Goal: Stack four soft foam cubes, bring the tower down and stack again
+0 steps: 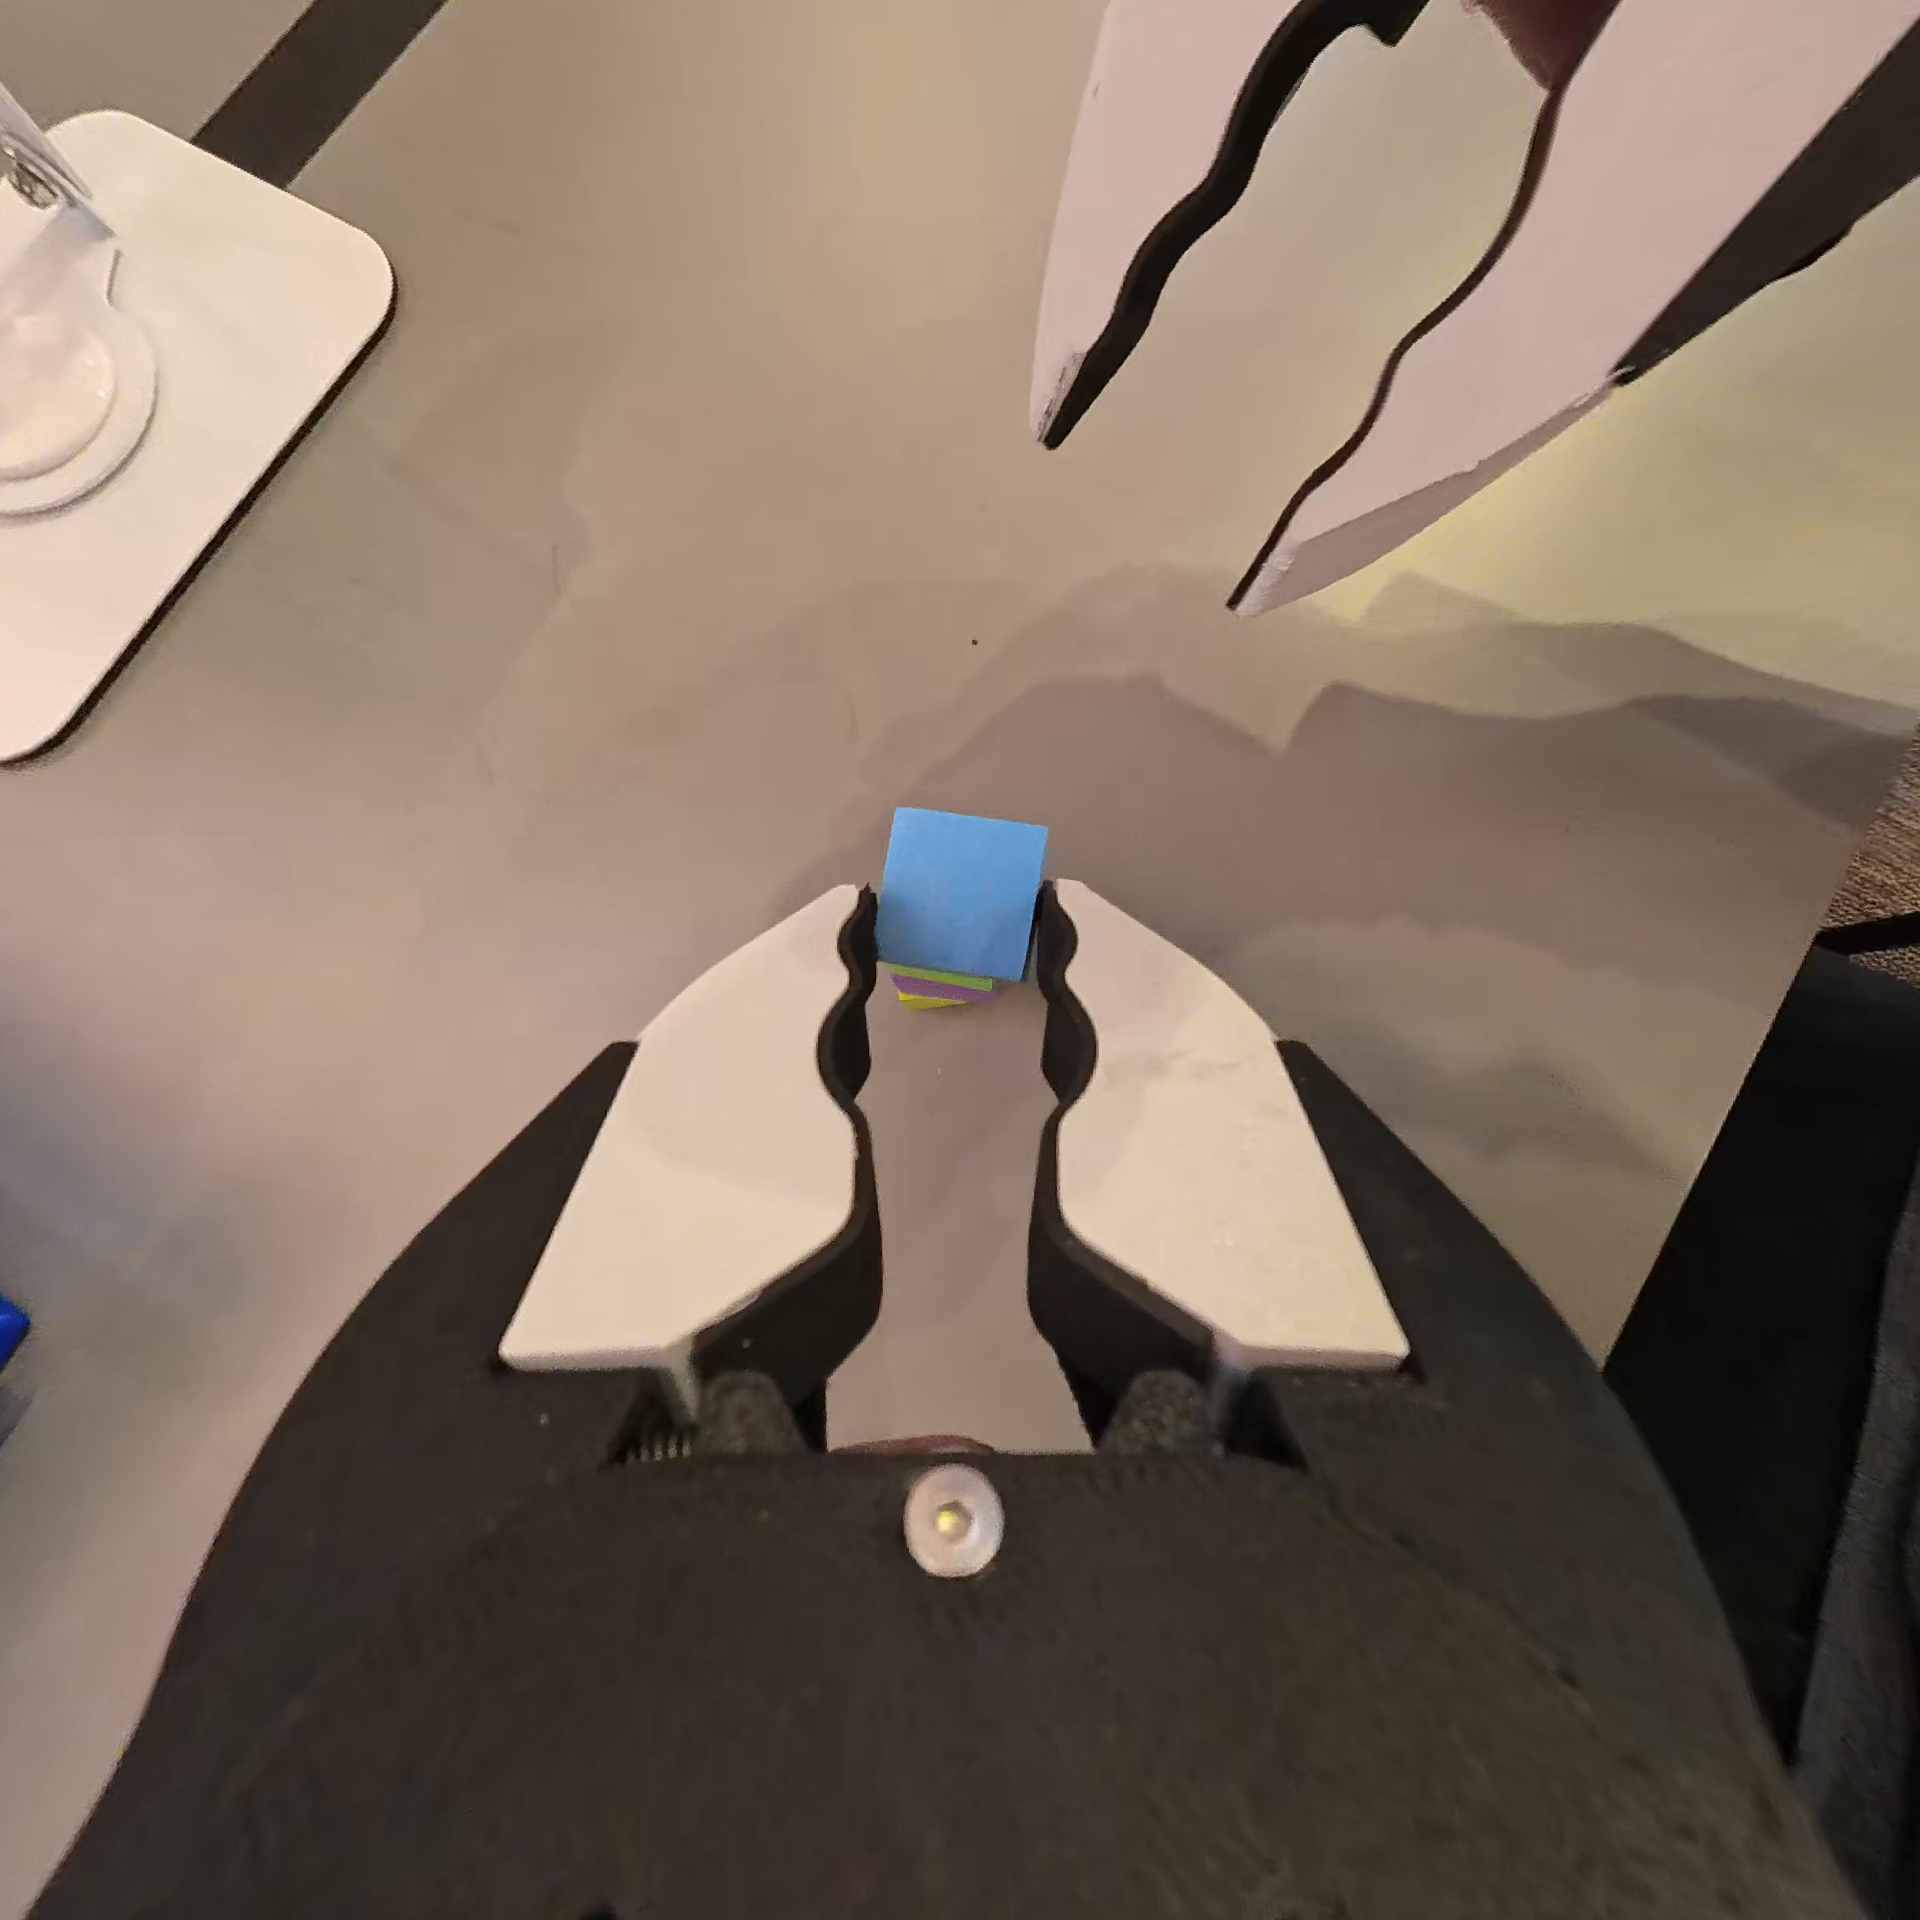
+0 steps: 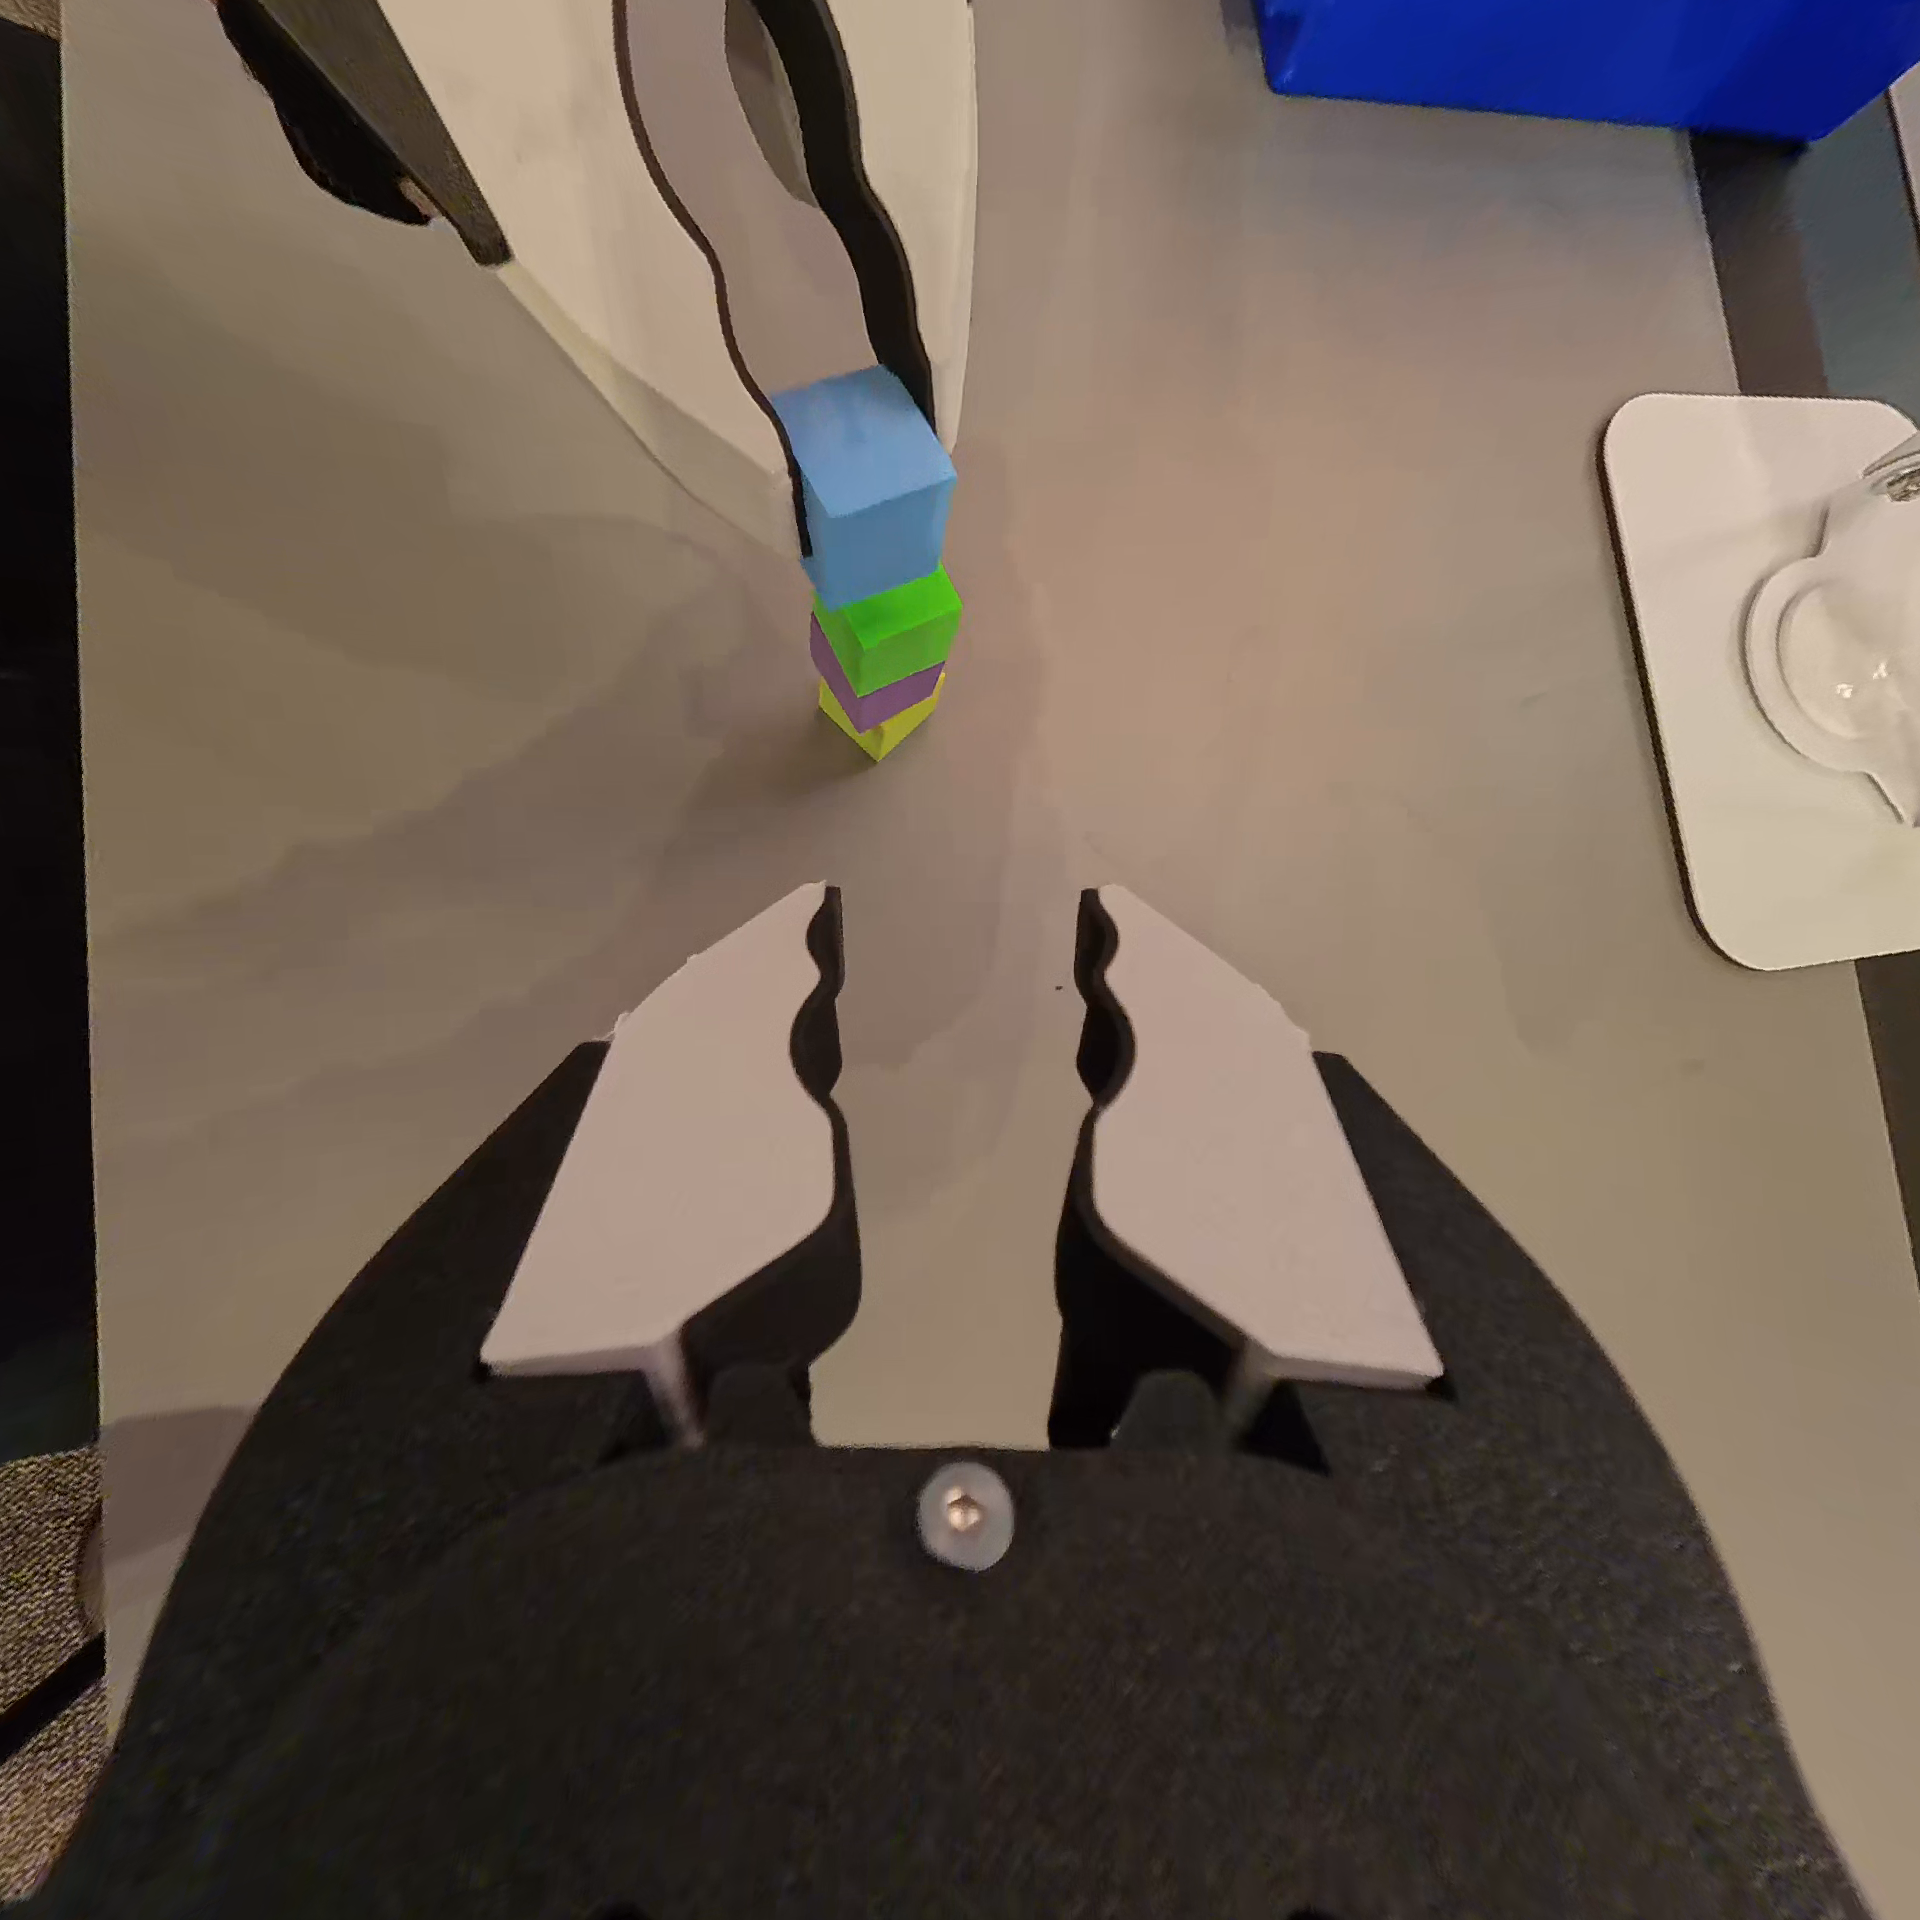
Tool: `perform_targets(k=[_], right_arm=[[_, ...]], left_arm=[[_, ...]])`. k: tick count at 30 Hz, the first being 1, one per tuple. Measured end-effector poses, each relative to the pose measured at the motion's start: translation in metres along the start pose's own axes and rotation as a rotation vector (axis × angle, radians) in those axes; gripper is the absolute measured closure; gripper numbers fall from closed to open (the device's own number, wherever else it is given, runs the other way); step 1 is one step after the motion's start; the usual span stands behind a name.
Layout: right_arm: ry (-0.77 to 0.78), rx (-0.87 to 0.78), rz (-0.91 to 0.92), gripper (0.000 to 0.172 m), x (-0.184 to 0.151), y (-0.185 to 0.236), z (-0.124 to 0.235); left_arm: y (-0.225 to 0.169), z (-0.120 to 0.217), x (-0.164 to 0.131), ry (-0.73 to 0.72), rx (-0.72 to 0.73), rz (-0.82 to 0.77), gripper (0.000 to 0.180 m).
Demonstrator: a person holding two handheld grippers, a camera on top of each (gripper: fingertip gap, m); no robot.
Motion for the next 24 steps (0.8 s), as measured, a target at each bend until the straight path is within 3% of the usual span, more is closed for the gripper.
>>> perform_targets(k=[24], right_arm=[[-0.008, 0.006, -0.018, 0.129, -0.006, -0.003, 0.003]], left_arm=[[0.002, -0.012, -0.001, 0.072, 0.044, -0.043, 0.151]])
Point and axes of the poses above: each gripper's, where its closed fingertips meet, z back along the fingers, x out of its top, y = z × x across the jaws, the point moved 6 cm from there along z, back along the fingers, and after that the axes turned 7 degrees about z, right-handed, at the moved point
